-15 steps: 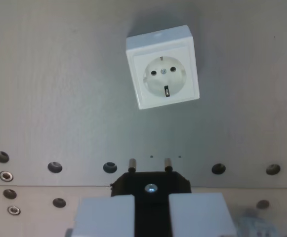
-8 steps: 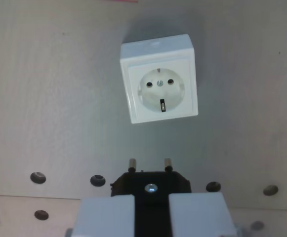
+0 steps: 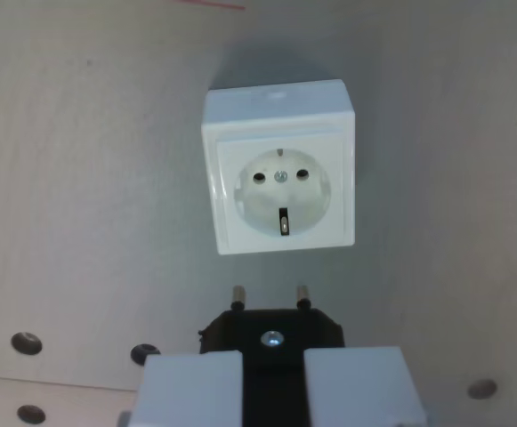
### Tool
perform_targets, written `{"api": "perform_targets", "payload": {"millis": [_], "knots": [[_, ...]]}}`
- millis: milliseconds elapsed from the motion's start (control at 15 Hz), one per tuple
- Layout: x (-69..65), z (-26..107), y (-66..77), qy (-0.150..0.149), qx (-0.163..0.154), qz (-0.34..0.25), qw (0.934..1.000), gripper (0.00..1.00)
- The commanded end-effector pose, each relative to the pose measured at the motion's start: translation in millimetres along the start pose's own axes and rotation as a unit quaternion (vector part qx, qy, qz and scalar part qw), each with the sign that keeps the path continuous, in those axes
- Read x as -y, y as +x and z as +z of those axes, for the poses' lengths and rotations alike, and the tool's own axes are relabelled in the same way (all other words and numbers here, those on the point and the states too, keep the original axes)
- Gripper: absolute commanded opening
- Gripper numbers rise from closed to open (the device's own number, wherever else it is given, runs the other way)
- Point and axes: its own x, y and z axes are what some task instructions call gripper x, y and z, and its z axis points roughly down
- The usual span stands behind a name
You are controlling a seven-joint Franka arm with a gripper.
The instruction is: Move above the white socket
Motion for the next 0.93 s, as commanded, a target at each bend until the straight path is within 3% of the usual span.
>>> {"api": "perform_targets", "payload": {"millis": [67,933], "knots": [[-5.6,14.3,-5.1,-0.016,-0.052,-0.053,0.9971,0.00],[-10.5,51.9,-8.7,-0.016,-0.059,-0.071,0.9956,0.00]]}}
